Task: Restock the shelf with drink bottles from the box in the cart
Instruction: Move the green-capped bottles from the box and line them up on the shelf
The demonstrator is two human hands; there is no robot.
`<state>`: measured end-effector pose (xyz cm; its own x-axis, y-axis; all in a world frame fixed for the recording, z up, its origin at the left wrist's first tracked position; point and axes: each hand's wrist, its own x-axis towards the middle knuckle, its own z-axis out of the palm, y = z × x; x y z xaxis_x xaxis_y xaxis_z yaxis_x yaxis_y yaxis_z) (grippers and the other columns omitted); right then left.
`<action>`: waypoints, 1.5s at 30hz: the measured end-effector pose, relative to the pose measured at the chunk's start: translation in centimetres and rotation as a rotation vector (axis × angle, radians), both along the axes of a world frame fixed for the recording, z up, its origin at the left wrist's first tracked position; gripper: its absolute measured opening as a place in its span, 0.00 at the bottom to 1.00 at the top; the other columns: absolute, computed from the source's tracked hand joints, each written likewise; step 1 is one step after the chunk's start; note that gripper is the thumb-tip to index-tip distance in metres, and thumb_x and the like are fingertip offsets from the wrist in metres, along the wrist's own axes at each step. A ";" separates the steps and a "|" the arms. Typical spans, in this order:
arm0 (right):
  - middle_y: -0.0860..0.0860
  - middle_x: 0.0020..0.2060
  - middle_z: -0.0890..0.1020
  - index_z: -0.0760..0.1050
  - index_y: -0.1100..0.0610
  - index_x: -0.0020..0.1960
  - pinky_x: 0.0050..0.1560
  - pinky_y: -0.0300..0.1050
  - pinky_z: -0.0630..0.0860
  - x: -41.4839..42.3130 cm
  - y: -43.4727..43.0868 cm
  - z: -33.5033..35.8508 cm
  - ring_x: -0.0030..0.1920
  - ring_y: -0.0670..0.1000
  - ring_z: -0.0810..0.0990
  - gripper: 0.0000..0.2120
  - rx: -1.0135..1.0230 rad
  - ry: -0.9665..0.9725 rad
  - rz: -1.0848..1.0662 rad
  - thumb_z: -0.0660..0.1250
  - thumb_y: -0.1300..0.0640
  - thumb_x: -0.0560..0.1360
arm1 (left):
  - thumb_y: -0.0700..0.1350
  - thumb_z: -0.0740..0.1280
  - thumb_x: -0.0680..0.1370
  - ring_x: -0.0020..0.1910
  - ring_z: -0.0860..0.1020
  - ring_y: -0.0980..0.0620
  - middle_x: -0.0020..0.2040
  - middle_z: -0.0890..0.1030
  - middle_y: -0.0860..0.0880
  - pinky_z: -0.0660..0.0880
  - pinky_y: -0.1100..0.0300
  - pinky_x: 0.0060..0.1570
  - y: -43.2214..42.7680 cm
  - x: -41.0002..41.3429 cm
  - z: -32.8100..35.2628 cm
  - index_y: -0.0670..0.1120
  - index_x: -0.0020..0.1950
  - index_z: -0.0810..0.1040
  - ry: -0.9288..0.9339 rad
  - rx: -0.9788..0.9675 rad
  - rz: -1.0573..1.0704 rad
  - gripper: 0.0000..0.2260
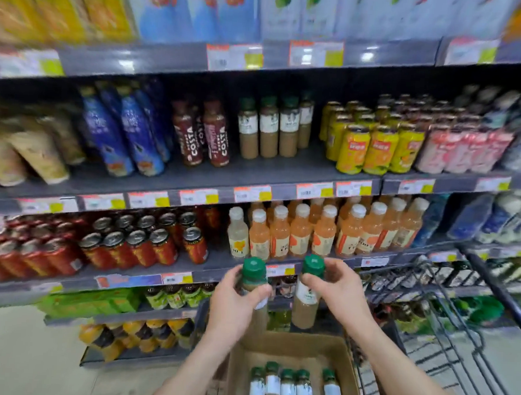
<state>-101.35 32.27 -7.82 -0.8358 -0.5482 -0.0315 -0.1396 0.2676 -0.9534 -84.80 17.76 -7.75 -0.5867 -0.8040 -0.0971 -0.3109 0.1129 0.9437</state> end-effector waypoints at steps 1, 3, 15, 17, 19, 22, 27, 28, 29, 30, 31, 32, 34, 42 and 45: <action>0.38 0.50 0.81 0.76 0.45 0.57 0.43 0.35 0.74 0.4 -0.3 1.1 0.49 0.37 0.79 0.22 -0.012 0.008 0.001 0.78 0.45 0.66 | 0.54 0.78 0.70 0.49 0.78 0.70 0.54 0.80 0.65 0.76 0.64 0.51 -0.2 0.7 0.8 0.60 0.61 0.74 0.005 -0.013 -0.004 0.23; 0.38 0.49 0.83 0.79 0.46 0.57 0.44 0.35 0.76 0.9 -0.9 3.0 0.48 0.37 0.81 0.21 -0.053 0.014 -0.001 0.78 0.46 0.66 | 0.55 0.78 0.70 0.48 0.77 0.73 0.53 0.79 0.66 0.73 0.68 0.48 -0.8 1.8 2.2 0.63 0.59 0.73 0.016 -0.039 -0.019 0.22; 0.39 0.47 0.85 0.81 0.46 0.55 0.48 0.42 0.77 0.9 -3.7 12.1 0.49 0.40 0.82 0.18 -0.229 0.129 -0.054 0.79 0.47 0.66 | 0.52 0.78 0.71 0.51 0.79 0.68 0.55 0.81 0.63 0.76 0.63 0.51 -3.7 5.1 7.8 0.58 0.63 0.76 0.177 -0.136 -0.039 0.22; 0.39 0.45 0.85 0.82 0.47 0.54 0.45 0.39 0.75 -0.6 -4.6 13.2 0.46 0.39 0.82 0.16 -0.236 0.142 -0.064 0.79 0.49 0.67 | 0.52 0.78 0.71 0.51 0.78 0.70 0.55 0.80 0.64 0.74 0.66 0.50 -4.2 4.5 8.2 0.57 0.63 0.75 0.192 -0.149 -0.031 0.23; 0.39 0.45 0.84 0.81 0.47 0.55 0.41 0.37 0.74 -2.5 -5.6 14.4 0.45 0.38 0.82 0.17 -0.237 0.157 -0.088 0.78 0.49 0.67 | 0.52 0.78 0.71 0.51 0.77 0.71 0.55 0.80 0.65 0.74 0.67 0.49 -4.9 3.6 8.8 0.56 0.64 0.75 0.202 -0.165 -0.017 0.23; 0.39 0.44 0.84 0.80 0.47 0.54 0.37 0.30 0.74 -5.6 -7.5 16.3 0.44 0.36 0.82 0.16 -0.256 0.187 -0.101 0.78 0.50 0.68 | 0.52 0.77 0.71 0.52 0.78 0.67 0.56 0.81 0.62 0.76 0.61 0.54 -5.7 2.1 9.7 0.54 0.66 0.76 0.219 -0.175 0.003 0.24; 0.37 0.42 0.82 0.77 0.49 0.53 0.36 0.28 0.73 -11.2 -11.2 19.2 0.41 0.33 0.80 0.16 -0.286 0.229 -0.163 0.78 0.51 0.68 | 0.51 0.77 0.72 0.51 0.80 0.65 0.54 0.83 0.60 0.77 0.56 0.56 -7.5 -0.7 11.9 0.54 0.64 0.78 0.252 -0.196 0.024 0.21; 0.38 0.44 0.81 0.78 0.51 0.56 0.39 0.30 0.73 -12.2 -12.0 19.7 0.42 0.34 0.80 0.19 -0.282 0.237 -0.172 0.78 0.51 0.68 | 0.50 0.77 0.71 0.51 0.80 0.65 0.53 0.83 0.59 0.78 0.56 0.56 -7.9 -1.5 12.3 0.53 0.63 0.79 0.260 -0.200 0.031 0.21; 0.37 0.44 0.80 0.78 0.52 0.58 0.40 0.30 0.72 -13.3 -12.9 19.9 0.42 0.34 0.79 0.21 -0.276 0.248 -0.183 0.78 0.50 0.67 | 0.50 0.78 0.71 0.50 0.80 0.66 0.53 0.83 0.59 0.78 0.56 0.56 -8.3 -2.2 12.8 0.54 0.63 0.78 0.269 -0.206 0.038 0.21; 0.35 0.42 0.77 0.77 0.52 0.60 0.39 0.29 0.70 -14.2 -13.7 20.1 0.41 0.34 0.77 0.23 -0.271 0.262 -0.200 0.78 0.50 0.67 | 0.50 0.78 0.71 0.50 0.80 0.67 0.53 0.83 0.60 0.78 0.57 0.55 -8.8 -3.0 13.2 0.54 0.62 0.78 0.276 -0.212 0.044 0.21; 0.34 0.40 0.75 0.77 0.55 0.63 0.37 0.28 0.68 -15.0 -14.5 20.3 0.40 0.34 0.75 0.26 -0.266 0.277 -0.217 0.78 0.50 0.67 | 0.51 0.78 0.71 0.50 0.79 0.67 0.53 0.83 0.61 0.77 0.59 0.55 -9.2 -3.7 13.7 0.55 0.63 0.78 0.284 -0.216 0.049 0.22; 0.34 0.40 0.74 0.77 0.56 0.64 0.37 0.29 0.67 -15.7 -15.3 20.4 0.41 0.36 0.75 0.27 -0.255 0.293 -0.227 0.78 0.49 0.67 | 0.51 0.78 0.71 0.51 0.79 0.67 0.53 0.82 0.61 0.77 0.59 0.55 -9.7 -4.5 14.2 0.55 0.63 0.77 0.292 -0.223 0.048 0.22; 0.39 0.42 0.79 0.78 0.57 0.62 0.40 0.35 0.75 -17.3 -16.8 20.4 0.46 0.45 0.80 0.27 -0.217 0.315 -0.236 0.77 0.49 0.67 | 0.52 0.77 0.71 0.52 0.80 0.65 0.54 0.83 0.61 0.77 0.58 0.55 -10.8 -5.8 15.1 0.56 0.63 0.78 0.305 -0.251 0.044 0.21; 0.51 0.50 0.85 0.79 0.58 0.58 0.55 0.53 0.80 -21.8 -21.0 18.1 0.50 0.52 0.84 0.23 -0.202 0.216 -0.240 0.78 0.50 0.67 | 0.55 0.76 0.72 0.54 0.81 0.60 0.55 0.83 0.59 0.79 0.51 0.57 -14.4 -9.6 16.8 0.55 0.65 0.77 0.309 -0.306 0.067 0.23; 0.51 0.51 0.85 0.80 0.57 0.58 0.55 0.53 0.79 -21.9 -21.5 17.6 0.52 0.53 0.83 0.21 -0.199 0.239 -0.240 0.76 0.49 0.69 | 0.54 0.76 0.72 0.53 0.81 0.60 0.54 0.83 0.58 0.79 0.53 0.56 -15.0 -10.4 16.8 0.54 0.64 0.78 0.316 -0.313 0.076 0.22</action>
